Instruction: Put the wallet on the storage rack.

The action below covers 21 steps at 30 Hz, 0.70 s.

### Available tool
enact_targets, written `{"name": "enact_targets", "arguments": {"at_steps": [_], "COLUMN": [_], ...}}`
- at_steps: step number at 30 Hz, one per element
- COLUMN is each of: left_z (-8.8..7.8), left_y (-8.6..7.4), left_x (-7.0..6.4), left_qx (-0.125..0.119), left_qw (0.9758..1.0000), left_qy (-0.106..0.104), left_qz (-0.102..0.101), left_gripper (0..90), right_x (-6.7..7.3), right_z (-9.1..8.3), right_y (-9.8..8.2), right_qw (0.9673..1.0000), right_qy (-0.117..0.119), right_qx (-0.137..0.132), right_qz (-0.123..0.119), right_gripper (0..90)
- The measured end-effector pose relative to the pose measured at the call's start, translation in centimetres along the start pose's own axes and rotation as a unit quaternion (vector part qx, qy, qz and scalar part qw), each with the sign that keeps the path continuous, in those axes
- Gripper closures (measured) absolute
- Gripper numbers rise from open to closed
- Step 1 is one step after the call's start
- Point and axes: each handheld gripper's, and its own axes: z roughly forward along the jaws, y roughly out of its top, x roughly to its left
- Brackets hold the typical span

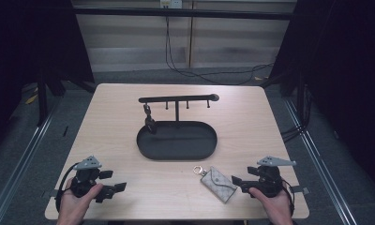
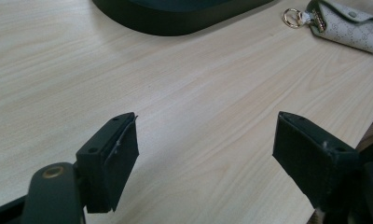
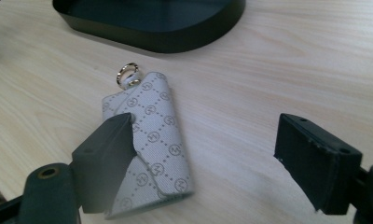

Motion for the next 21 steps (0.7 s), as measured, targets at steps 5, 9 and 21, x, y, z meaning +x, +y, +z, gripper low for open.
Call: {"name": "enact_targets", "arguments": {"at_steps": [5,9,21], "left_z": [-0.2,-0.2,-0.1], "left_y": [-0.4,-0.8,-1.2], "left_x": [-0.6,-0.6,-0.9], "left_qx": [-0.021,-0.016,-0.018], "left_qw": [0.9997,0.9993,0.9997], "left_qy": [-0.013,-0.027,-0.014], "left_qz": [0.007,0.021,0.009], "left_gripper": [22.0,22.0,23.3], "right_x": [0.9,1.7,2.8], "right_z": [0.2,1.0,3.4], "right_y": [1.2,2.4,3.5], "right_qw": [0.9999,0.9993,0.997], "right_qy": [0.004,0.015,0.042], "right_qx": [0.005,0.024,0.059], "right_qz": [-0.012,-0.024,-0.029], "right_gripper": [22.0,19.0,29.7]}}
